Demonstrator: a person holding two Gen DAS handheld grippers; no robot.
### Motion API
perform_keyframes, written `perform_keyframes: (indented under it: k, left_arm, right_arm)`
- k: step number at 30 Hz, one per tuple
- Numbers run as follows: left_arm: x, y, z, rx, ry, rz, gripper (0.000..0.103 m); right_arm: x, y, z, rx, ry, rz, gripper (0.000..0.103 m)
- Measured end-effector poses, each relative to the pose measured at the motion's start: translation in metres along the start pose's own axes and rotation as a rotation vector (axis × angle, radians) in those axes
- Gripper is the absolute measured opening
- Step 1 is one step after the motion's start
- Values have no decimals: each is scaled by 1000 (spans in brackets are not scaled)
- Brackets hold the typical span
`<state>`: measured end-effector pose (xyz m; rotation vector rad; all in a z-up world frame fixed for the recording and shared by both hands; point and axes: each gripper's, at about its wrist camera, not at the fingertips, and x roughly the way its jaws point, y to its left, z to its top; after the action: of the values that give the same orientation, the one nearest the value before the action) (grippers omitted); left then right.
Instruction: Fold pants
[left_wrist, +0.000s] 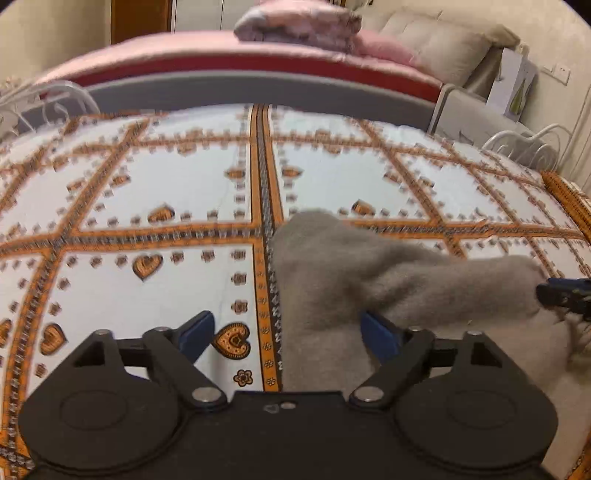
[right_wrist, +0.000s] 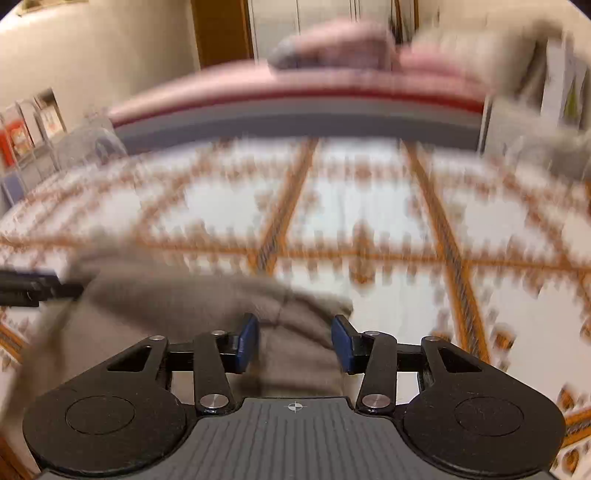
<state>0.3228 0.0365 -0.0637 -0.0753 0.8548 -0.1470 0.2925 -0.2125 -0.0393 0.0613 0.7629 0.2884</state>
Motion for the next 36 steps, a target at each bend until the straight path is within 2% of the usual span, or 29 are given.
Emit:
perform_keyframes:
  k: [1, 2, 4, 6, 8, 12, 16, 19, 23, 25, 28, 29, 31, 33, 36]
  left_arm:
    - [-1, 5, 0, -28, 2, -20, 80]
    - [-6, 9, 2, -51, -2, -46, 78]
    - [-19, 17, 3, -66, -21, -60, 75]
    - [-31, 22, -1, -62, -24, -88, 77]
    - [-40, 28, -11, -80, -24, -107, 81]
    - [-45, 40, -31, -155, 14, -155, 83]
    - [-37, 49, -43, -217, 79, -255, 85]
    - [-29, 52, -44, -224, 100, -310, 84]
    - [-17, 58, -41, -258, 99, -365, 87]
    - [-15, 56, -40, -250, 99, -372, 87]
    - [-14, 47, -40, -201, 97, -358, 86]
    - [-14, 45, -39, -193, 99, -367, 84]
    - [-12, 44, -39, -200, 112, -408, 65]
    - [-10, 45, -40, -225, 129, -434, 54]
    - [-5, 49, -40, -269, 142, -471, 49]
  right_arm:
    - [0, -6, -2, 23, -15, 8, 57]
    - [-4, -12, -1, 54, -21, 16, 62]
    - [-21, -26, 0, 119, -70, 82, 62]
    - [-38, -40, -5, 159, -105, 110, 62]
    - [-47, -49, -11, 175, -95, 131, 62]
    - [-48, -73, -34, 352, -17, 257, 63]
    - [-40, -97, -54, 483, 35, 307, 82]
    - [-29, -116, -65, 620, 59, 406, 83]
    - [-14, -122, -67, 696, 65, 511, 82]
    - [-8, -124, -65, 712, 81, 555, 82]
    - [-3, -117, -61, 673, 99, 567, 83]
    - [-1, -113, -60, 662, 104, 568, 83]
    - [2, -110, -59, 652, 101, 565, 82]
    - [3, -109, -57, 663, 95, 570, 82]
    - [5, -113, -56, 675, 98, 578, 80]
